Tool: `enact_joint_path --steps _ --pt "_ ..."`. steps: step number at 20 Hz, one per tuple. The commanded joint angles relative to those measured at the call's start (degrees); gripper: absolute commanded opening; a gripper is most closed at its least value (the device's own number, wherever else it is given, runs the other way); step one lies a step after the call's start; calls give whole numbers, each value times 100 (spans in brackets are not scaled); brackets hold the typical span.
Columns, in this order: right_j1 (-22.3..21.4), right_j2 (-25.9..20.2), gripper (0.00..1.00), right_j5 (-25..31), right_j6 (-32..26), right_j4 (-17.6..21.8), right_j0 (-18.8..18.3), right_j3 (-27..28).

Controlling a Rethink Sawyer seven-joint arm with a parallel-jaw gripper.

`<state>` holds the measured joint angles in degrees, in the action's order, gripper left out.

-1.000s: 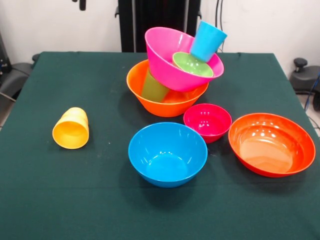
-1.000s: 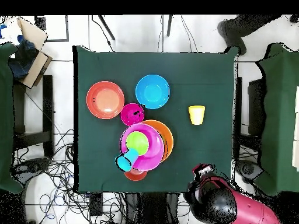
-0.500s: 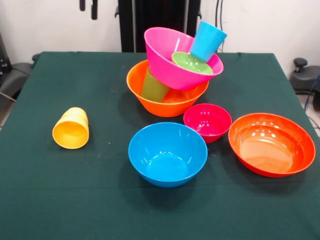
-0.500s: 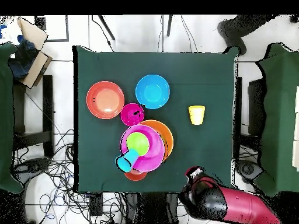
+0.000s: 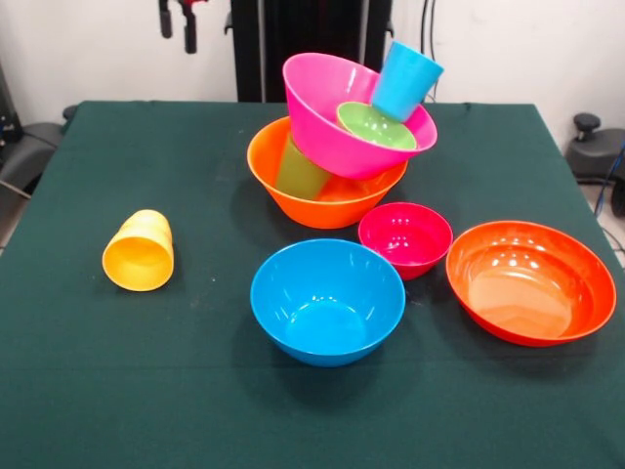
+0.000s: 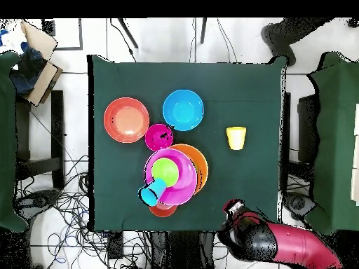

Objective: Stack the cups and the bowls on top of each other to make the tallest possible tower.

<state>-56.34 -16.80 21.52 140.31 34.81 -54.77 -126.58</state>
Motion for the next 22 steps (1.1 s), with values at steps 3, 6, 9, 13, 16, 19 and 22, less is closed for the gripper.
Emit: enact_joint_path --steps 3,6,9,13,16,19,22 --pt "-901 -1799 100 445 -2042 -574 -1032 -839" --pt "-1989 -2480 100 857 -2782 -1742 -1571 -1415" --pt "-2873 -2622 100 1533 -3704 -2784 -1701 -1553" --pt "-3339 -2348 100 2316 -4182 -3093 -1439 -1151" --pt "-3326 -2228 100 2984 -4176 -3070 -1243 -622" --pt "-2379 -2404 100 3129 -3679 -2371 -1070 231" --pt "-1270 -2348 100 3228 -3412 -1589 -783 1156"
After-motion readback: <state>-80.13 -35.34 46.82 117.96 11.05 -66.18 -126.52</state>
